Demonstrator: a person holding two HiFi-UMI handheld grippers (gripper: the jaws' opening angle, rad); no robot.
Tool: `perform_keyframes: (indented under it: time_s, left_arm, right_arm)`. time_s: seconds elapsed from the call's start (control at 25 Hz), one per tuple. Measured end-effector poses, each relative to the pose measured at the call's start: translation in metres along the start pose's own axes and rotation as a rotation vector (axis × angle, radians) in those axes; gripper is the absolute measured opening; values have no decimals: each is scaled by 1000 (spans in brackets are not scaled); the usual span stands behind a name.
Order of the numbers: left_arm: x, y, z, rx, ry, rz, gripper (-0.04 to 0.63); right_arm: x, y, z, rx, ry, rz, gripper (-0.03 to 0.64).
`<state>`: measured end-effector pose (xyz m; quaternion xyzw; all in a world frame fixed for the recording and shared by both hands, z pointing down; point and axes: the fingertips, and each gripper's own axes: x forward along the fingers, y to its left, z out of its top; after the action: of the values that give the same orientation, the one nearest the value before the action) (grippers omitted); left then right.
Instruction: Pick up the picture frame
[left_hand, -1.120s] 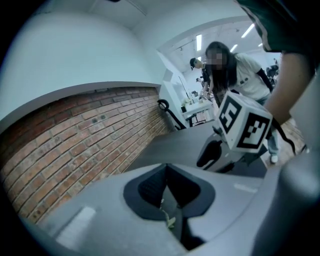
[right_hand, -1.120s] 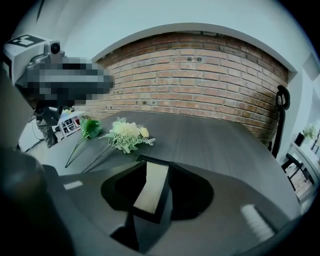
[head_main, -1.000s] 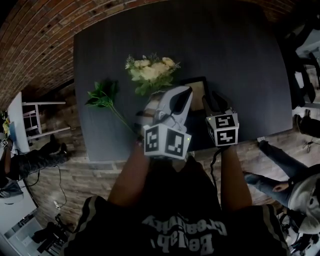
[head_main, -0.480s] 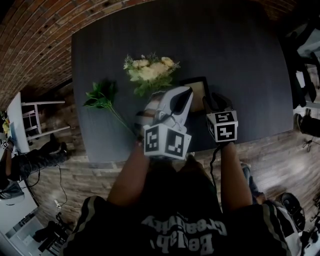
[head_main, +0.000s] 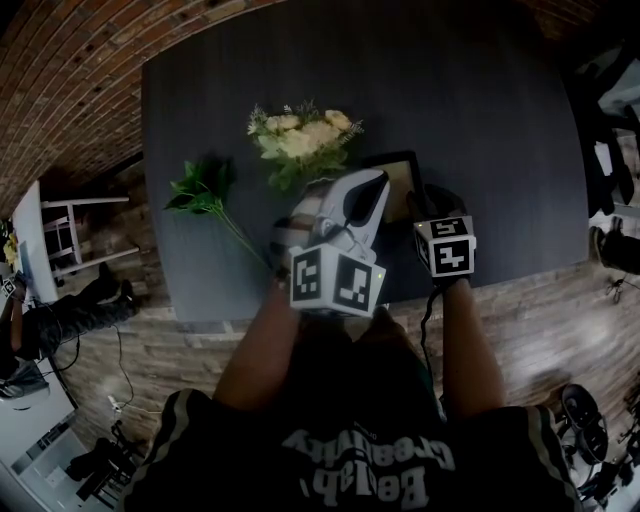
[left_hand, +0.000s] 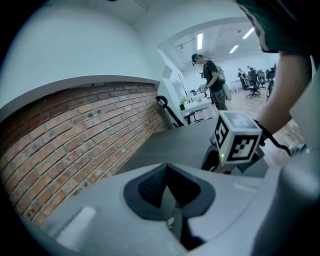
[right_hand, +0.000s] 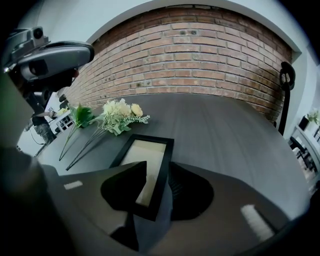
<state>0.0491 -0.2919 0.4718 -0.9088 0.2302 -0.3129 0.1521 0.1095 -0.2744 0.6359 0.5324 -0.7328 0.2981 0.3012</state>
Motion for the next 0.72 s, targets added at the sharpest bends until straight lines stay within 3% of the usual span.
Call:
perform_keyframes:
  time_s: [0.72]
  left_arm:
    - [5,4,-8,-1,4,-2,3]
  right_arm:
    - [19,-5,-7,95,42,32,143]
